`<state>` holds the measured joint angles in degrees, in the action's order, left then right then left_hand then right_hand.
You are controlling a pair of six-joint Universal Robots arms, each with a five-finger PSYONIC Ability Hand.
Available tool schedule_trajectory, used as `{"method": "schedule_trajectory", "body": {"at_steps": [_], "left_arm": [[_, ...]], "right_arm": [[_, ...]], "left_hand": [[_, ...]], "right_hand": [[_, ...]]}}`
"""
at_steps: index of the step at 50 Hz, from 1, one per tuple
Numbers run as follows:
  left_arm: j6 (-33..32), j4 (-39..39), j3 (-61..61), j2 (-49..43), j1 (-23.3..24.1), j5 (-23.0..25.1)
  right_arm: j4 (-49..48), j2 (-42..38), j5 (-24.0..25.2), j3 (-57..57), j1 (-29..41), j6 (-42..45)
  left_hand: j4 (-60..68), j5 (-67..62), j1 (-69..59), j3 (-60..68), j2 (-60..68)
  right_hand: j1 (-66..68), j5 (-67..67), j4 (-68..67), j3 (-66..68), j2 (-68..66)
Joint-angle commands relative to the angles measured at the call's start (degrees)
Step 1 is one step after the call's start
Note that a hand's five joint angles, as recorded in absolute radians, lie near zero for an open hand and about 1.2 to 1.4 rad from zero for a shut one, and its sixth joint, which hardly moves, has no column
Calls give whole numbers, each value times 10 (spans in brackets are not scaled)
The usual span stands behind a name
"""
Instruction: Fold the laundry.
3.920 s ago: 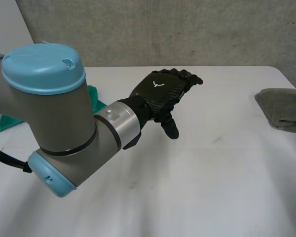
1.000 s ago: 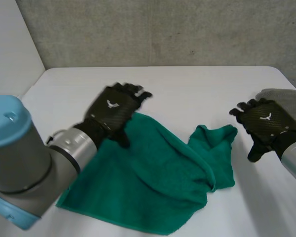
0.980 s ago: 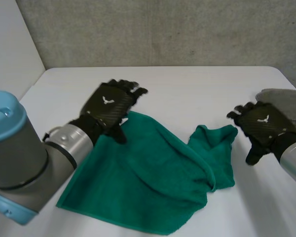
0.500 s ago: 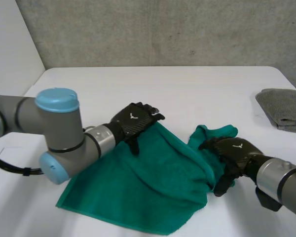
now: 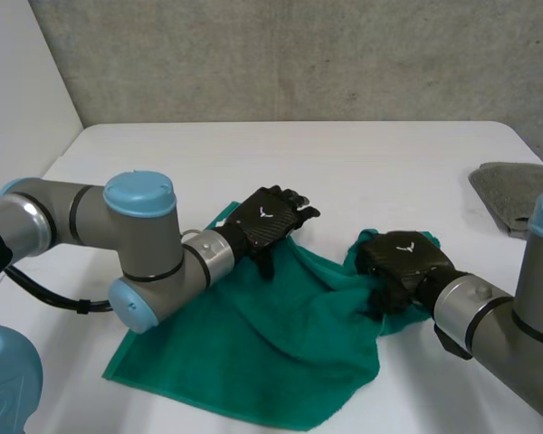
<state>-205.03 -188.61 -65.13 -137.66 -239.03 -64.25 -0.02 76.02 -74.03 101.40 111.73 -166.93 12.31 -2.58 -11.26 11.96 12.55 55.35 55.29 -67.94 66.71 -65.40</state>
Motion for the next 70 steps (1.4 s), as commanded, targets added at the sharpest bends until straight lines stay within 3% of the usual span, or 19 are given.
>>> {"method": "schedule_trajectory", "body": {"at_steps": [1,8,11,12,15,19,21,26,32,36,41,45,49,57,61,64,68,69,70], "left_arm": [[0,-14,8,-21,1,-2],[0,-20,11,-24,1,-11],[0,-23,11,-26,1,-17],[-2,-25,11,-26,1,-21],[-8,-32,11,-24,0,-37],[-57,-61,4,-13,-6,-111],[-99,-91,-4,8,-7,-154],[-141,-178,-14,70,-6,-175],[-121,-324,-10,167,-13,-215],[-119,-380,-16,224,-13,-242],[-119,-382,-65,283,-10,-246],[-119,-366,-138,329,-5,-246],[-119,-317,-227,372,-4,-246],[-121,-215,-372,374,0,-251],[-118,-174,-396,337,8,-271],[-116,-163,-394,316,21,-286],[-116,-161,-383,310,27,-301],[-115,-159,-378,310,30,-301],[-115,-159,-375,311,30,-301]], "right_arm": [[11,105,-2,34,30,91],[40,154,-2,46,42,100],[53,176,-2,48,45,104],[54,187,-1,47,43,105],[53,193,1,42,36,106],[67,176,-1,21,33,141],[82,122,-6,-8,32,183],[81,15,-33,-131,32,232],[-29,-53,-122,-341,37,236],[-115,-68,-102,-413,32,233],[-149,-61,-43,-441,35,234],[-63,-59,20,-442,32,235],[72,-55,42,-446,29,237],[316,-128,24,-431,31,338],[377,-178,-10,-418,38,394],[365,-200,-20,-419,45,398],[283,-214,-23,-413,49,345],[241,-212,-25,-403,46,295],[227,-210,-26,-398,46,271]], "left_hand": [[63,-60,-74,67,61],[176,-173,-186,179,173],[335,-332,-346,339,333],[484,-481,-494,487,481],[677,-674,-687,680,674],[677,-674,-687,680,674],[677,-674,-687,680,674],[677,-674,-687,680,674],[677,-674,-687,680,674],[677,-674,-687,680,674],[677,-674,-687,680,674],[677,-674,-687,680,674],[677,-674,-687,680,674],[677,-674,-687,680,674],[677,-674,-687,680,674],[677,-674,-687,680,674],[677,-674,-687,680,674],[677,-674,-687,680,674],[677,-674,-687,680,674]], "right_hand": [[246,147,-121,133,-146],[246,147,-121,133,-146],[246,147,-121,133,-146],[246,147,-121,133,-146],[246,147,-121,133,-146],[246,147,-121,133,-146],[246,147,-121,133,-146],[246,147,-121,133,-146],[246,147,-121,133,-146],[246,147,-121,133,-146],[246,147,-121,133,-146],[246,147,-121,133,-146],[246,147,-121,133,-146],[246,147,-121,133,-146],[246,147,-121,133,-146],[246,147,-121,133,-146],[-188,-287,314,-301,288],[-323,-423,449,-437,424],[-361,-461,487,-475,462]]}}
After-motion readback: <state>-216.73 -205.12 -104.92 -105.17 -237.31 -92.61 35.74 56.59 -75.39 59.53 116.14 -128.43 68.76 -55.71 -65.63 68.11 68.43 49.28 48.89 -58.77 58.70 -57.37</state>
